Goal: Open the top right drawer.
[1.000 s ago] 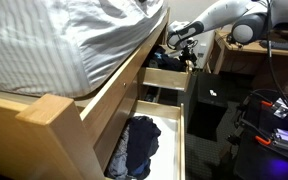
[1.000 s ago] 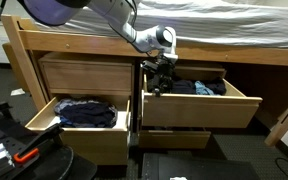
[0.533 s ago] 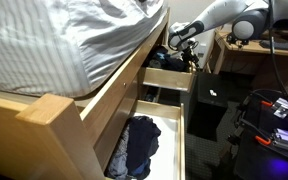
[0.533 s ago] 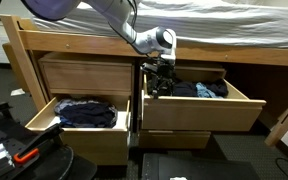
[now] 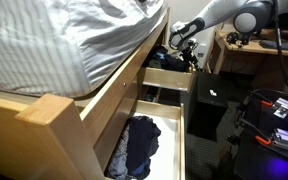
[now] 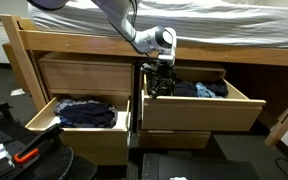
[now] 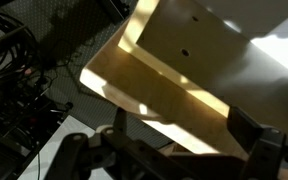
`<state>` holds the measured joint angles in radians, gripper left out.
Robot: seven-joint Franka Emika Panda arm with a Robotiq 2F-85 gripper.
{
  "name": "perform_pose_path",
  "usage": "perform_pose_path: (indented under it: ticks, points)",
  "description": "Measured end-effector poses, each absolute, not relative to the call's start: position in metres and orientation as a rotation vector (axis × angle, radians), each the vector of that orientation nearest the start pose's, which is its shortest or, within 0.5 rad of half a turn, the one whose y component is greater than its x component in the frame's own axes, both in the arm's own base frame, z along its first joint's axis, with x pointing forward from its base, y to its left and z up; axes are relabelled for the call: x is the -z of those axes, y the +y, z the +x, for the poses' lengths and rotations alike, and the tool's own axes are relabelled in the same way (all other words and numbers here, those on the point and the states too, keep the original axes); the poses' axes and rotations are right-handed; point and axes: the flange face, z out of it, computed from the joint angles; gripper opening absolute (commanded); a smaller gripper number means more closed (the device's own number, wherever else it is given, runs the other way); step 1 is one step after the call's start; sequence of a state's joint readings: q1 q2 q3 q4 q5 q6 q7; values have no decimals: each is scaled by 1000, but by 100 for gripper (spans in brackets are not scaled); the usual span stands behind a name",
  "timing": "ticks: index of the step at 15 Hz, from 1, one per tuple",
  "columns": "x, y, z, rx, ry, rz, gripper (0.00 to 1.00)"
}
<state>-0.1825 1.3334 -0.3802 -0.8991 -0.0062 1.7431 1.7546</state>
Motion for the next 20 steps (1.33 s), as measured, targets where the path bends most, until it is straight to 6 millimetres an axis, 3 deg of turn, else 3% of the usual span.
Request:
perform_pose_path:
  ticks: [4,6,9,14,17,20]
  points:
    - [-59,-286,660,151,-2219,1148,100]
    - [-72,-288,668,106,-2296,1083,100]
    - [-132,-283,699,-53,-2446,1053,100]
    - [-232,-240,737,-320,-2706,949,100]
    - [-277,-210,745,-407,-2801,970,100]
    - [-314,-180,737,-346,-2857,1008,100]
